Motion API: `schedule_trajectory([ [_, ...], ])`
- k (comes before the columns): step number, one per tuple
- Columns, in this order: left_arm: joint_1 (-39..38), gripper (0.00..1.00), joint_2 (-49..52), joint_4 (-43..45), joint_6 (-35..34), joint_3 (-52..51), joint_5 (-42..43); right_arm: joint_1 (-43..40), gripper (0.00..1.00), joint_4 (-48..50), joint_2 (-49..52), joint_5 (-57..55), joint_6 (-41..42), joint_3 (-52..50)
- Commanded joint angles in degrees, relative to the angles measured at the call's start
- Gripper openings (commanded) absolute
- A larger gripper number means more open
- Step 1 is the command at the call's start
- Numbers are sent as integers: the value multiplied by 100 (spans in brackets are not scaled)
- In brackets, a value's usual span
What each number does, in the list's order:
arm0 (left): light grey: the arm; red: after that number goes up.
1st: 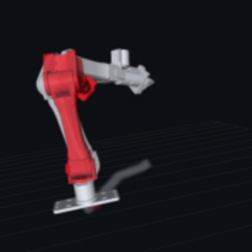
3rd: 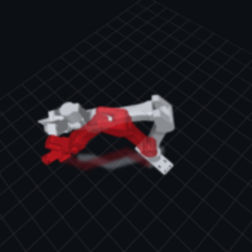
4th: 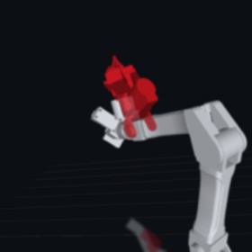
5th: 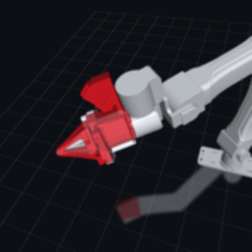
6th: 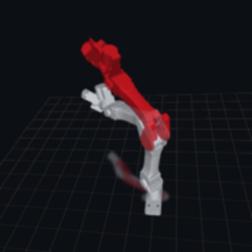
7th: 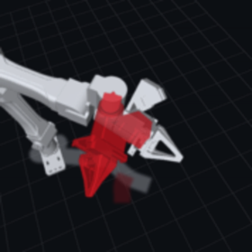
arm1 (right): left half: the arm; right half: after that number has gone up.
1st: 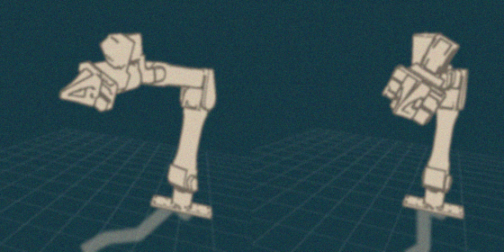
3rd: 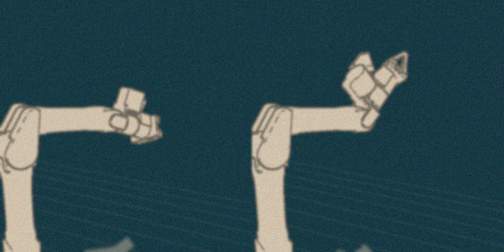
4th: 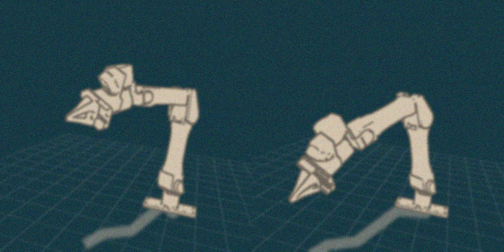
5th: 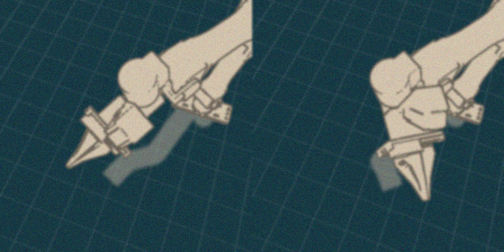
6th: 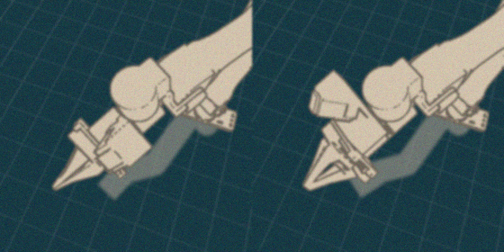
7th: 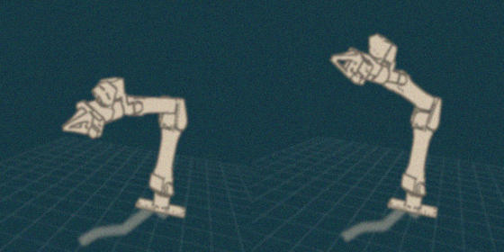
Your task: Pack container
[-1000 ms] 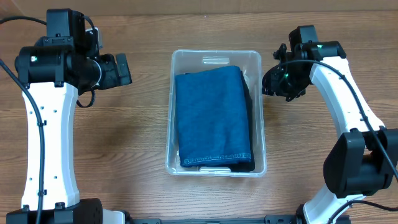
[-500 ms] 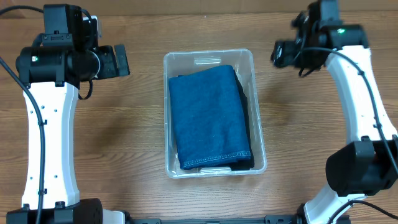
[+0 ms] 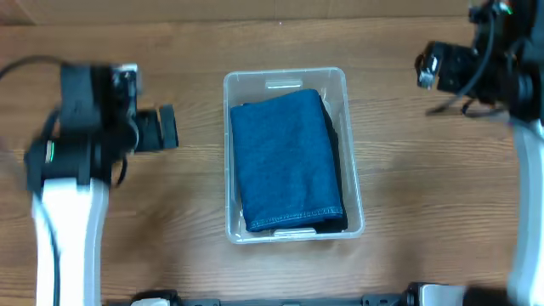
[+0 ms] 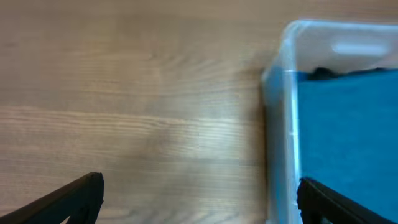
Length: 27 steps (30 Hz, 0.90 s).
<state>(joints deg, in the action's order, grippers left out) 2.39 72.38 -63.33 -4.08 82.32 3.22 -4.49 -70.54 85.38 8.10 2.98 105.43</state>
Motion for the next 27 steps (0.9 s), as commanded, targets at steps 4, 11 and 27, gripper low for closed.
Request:
schedule_trajectory([
  [4,22,100,-3294,192,-55,-2138,122,-2,100,1294,-3571,50,7,-4013],
  [11,22,100,-4061,2,-63,-2603,125,-4,100,859,-5493,52,7,-5475],
  [27,22,100,-4059,-291,-63,-2605,122,-2,100,2549,-6502,59,-323,-6636],
])
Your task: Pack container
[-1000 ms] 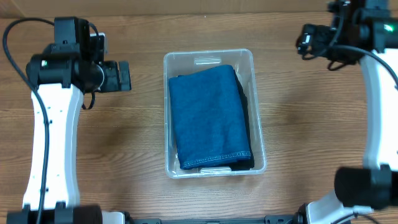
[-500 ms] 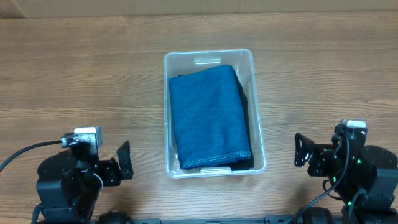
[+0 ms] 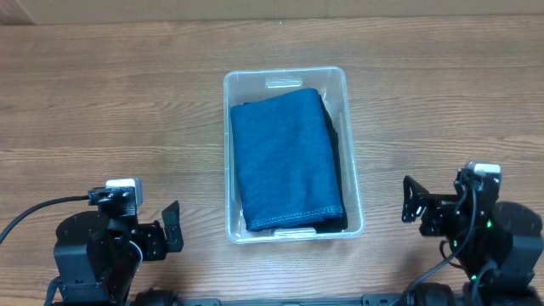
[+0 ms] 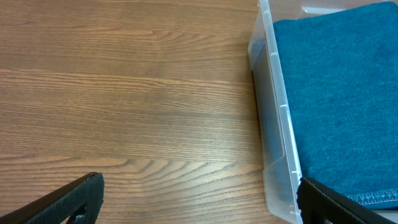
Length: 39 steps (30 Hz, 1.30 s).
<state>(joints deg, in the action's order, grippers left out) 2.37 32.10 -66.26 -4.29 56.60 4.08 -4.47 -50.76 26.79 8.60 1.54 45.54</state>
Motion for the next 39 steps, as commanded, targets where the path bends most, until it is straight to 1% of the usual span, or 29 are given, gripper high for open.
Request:
schedule_trajectory([
  [1,24,100,-31,2,-42,-31,39,-4,100,1086,-1080,74,-177,-1119],
  [3,24,100,-31,2,-42,-31,37,-4,100,1963,-1762,160,-177,-1836],
  [5,24,100,-31,2,-42,-31,37,-4,100,3287,-2341,149,-195,-2618],
  [6,24,100,-31,2,-42,-33,37,-4,100,3805,-2455,98,-203,-2876],
  [8,24,100,-31,2,-42,-33,37,-4,100,5523,-2656,-199,-201,-3744],
  [10,24,100,-31,2,-42,-33,37,-4,100,6384,-2667,-337,-201,-4341],
  [11,24,100,-31,2,-42,-33,39,-4,100,6463,-2667,-345,-199,-4535],
  [12,24,100,-31,2,-42,-33,37,-4,100,5801,-2667,-345,-197,-4509],
  [14,24,100,-31,2,-42,-31,39,0,100,4811,-2667,-343,-195,-4509],
  [15,24,100,-31,2,-42,-31,39,0,100,4642,-2667,-393,-195,-4507],
  [37,22,100,-136,-26,-35,-33,37,0,100,4636,-2662,-404,-195,-4507],
  [39,24,100,-350,-57,52,-116,-184,0,100,4636,-2662,-404,-195,-4507],
])
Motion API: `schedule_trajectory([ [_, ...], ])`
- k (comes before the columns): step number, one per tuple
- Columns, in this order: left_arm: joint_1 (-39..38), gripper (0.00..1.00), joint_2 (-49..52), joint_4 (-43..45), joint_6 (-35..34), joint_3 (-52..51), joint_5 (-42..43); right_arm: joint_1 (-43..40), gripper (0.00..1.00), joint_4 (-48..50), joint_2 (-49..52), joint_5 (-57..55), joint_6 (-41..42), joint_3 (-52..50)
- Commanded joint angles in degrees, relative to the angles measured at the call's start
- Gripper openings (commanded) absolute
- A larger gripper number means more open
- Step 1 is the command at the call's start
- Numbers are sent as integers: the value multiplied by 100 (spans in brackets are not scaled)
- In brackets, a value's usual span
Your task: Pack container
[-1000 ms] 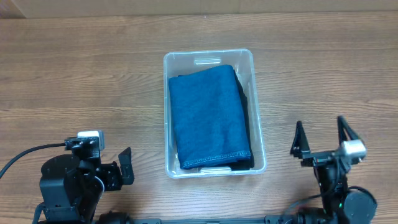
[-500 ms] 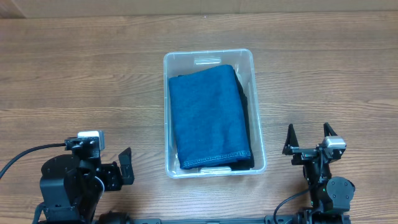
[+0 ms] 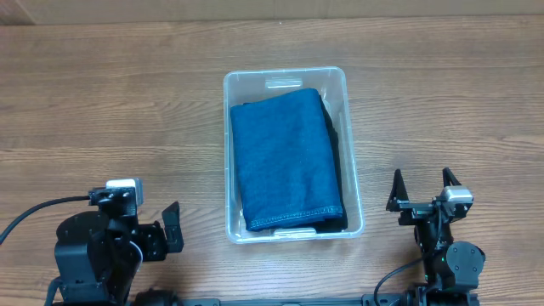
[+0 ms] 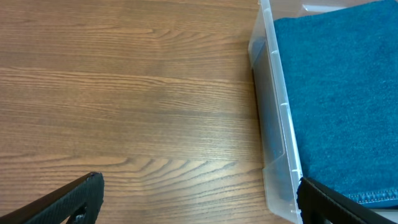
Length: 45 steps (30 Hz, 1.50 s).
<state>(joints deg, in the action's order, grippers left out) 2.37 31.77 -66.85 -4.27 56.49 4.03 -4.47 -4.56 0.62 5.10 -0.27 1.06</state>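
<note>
A clear plastic container (image 3: 353,144) stands in the middle of the wooden table, with a folded blue denim cloth (image 3: 285,161) lying flat inside and a dark item under its right edge. My left gripper (image 3: 172,229) rests open near the front left, apart from the container. In the left wrist view the left gripper (image 4: 199,200) shows its fingers (image 4: 78,198) spread wide, with the container wall (image 4: 277,130) and the blue cloth (image 4: 342,87) to the right. My right gripper (image 3: 421,189) stands open at the front right, empty.
Bare wooden table (image 3: 110,110) surrounds the container on all sides. A black cable (image 3: 34,212) runs off the left arm's base at the front left. Both arm bases sit at the front edge.
The left arm has not moved. The right arm has drawn further back toward the front edge, and its open fingers, which pointed left toward the container, now point toward the far side of the table.
Both arms were stretched out over the far half of the table, the left beside the container's far left corner, the right at the far right. Then both were folded back at the front edge, open and empty. The cloth stayed in the container throughout.
</note>
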Motion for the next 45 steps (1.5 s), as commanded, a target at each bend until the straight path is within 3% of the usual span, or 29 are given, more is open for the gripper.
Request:
schedule_trajectory([
  [1,24,100,-505,225,50,-291,-317,0,100,15,-46,-55,-13,-59],
  [5,24,100,-1749,2142,153,-2153,-444,0,100,15,-46,-55,-13,-59],
  [10,26,100,-3150,5633,153,-4566,-417,0,100,15,-46,-55,-13,-59],
  [13,28,100,-3156,6712,153,-5281,-599,0,100,15,-46,-55,-13,-59],
  [18,26,100,-3139,6249,195,-5622,-448,0,100,15,-46,-55,-13,-59],
  [45,26,100,-3139,6245,195,-5619,-448,0,100,15,-46,-55,-13,-59],
])
